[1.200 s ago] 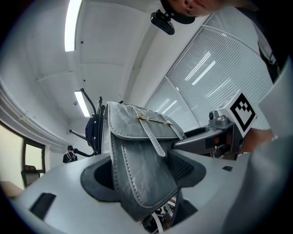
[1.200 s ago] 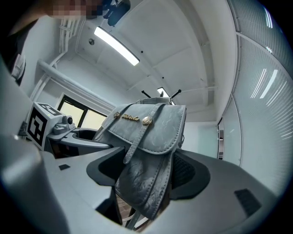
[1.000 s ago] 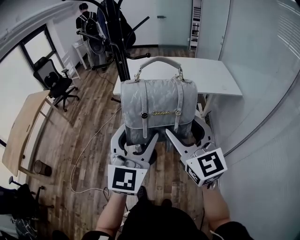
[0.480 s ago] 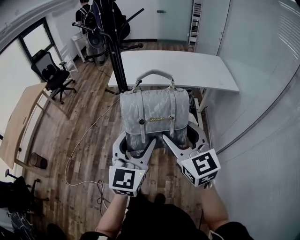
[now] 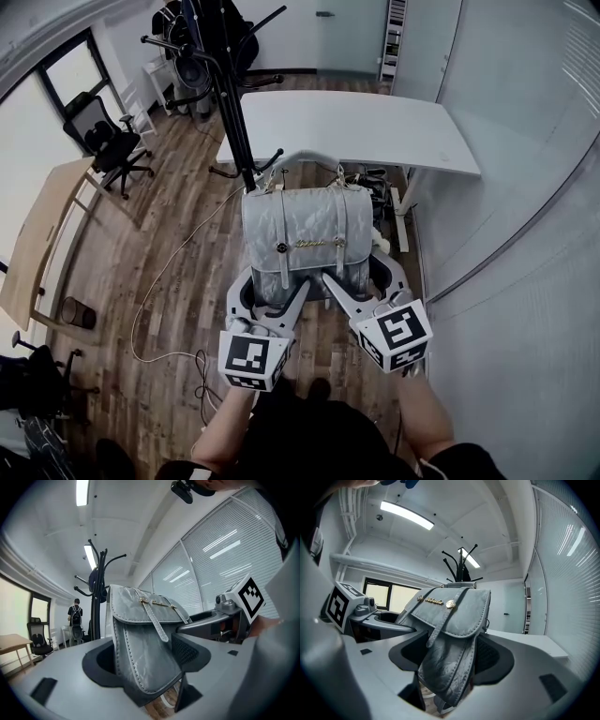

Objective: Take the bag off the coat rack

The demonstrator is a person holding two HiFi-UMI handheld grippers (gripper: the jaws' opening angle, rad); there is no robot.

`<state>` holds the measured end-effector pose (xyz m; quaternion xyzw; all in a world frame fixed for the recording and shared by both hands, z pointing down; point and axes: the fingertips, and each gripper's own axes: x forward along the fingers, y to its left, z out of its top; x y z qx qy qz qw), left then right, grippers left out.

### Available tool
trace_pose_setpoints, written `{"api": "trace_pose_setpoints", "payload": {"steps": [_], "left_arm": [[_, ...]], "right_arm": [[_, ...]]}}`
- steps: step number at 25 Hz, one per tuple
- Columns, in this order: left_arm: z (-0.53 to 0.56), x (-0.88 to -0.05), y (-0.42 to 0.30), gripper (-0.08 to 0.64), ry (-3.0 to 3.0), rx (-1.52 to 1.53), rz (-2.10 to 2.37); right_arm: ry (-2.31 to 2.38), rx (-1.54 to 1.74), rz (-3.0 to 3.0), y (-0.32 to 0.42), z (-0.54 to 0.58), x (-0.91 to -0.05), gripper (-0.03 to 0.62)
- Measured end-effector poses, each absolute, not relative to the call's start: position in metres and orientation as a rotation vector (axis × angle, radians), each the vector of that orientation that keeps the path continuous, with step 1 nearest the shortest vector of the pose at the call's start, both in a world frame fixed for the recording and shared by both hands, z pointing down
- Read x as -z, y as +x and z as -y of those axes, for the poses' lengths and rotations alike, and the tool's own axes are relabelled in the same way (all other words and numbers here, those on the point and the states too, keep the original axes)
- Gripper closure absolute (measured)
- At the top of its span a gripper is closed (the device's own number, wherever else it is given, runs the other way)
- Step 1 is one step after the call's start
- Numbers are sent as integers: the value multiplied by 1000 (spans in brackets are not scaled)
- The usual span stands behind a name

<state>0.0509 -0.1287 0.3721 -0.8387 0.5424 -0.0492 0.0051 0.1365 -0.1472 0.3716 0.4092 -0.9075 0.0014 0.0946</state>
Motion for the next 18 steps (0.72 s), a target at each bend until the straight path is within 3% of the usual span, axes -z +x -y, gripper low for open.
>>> {"api": "trace_pose_setpoints", "payload": {"steps": [18], "left_arm": [[130,-370,51,232,-2592,177,-1729]], "right_arm": [[1195,10,2721,135,150,-371,287]]}}
